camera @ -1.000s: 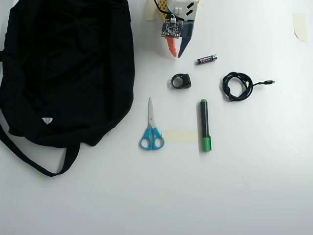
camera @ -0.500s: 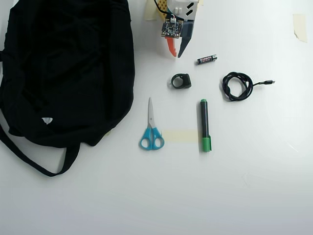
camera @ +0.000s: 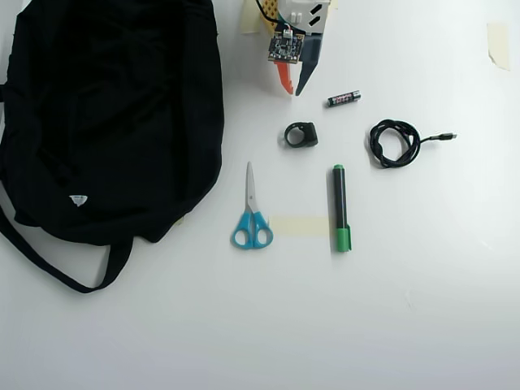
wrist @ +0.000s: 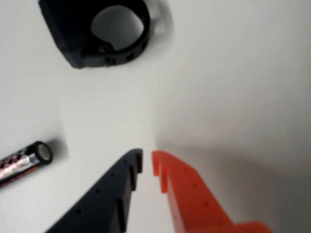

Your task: Put the green marker into the black bag

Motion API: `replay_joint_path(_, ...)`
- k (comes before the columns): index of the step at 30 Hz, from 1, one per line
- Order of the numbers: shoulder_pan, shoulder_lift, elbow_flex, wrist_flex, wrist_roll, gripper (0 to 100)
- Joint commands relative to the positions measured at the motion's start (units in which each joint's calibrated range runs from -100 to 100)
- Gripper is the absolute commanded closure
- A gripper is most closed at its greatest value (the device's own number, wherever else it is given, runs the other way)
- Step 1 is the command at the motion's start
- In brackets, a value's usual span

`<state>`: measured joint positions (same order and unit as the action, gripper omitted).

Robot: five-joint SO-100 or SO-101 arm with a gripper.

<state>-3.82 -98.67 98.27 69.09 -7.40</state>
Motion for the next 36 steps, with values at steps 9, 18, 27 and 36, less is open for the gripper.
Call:
replay_joint_path(9, -0.14, -0.91, 1.10, 1.63, 0.16, 98)
replay_joint_path(18, 0.31, -0.91, 1.10, 1.11, -0.20, 97)
replay_joint_path(27, -0.29, -0.75, -4.65, -6.64, 0.01, 97)
replay_joint_path(36, -0.37, 11.37, -20.10, -9.14, -0.26, 97)
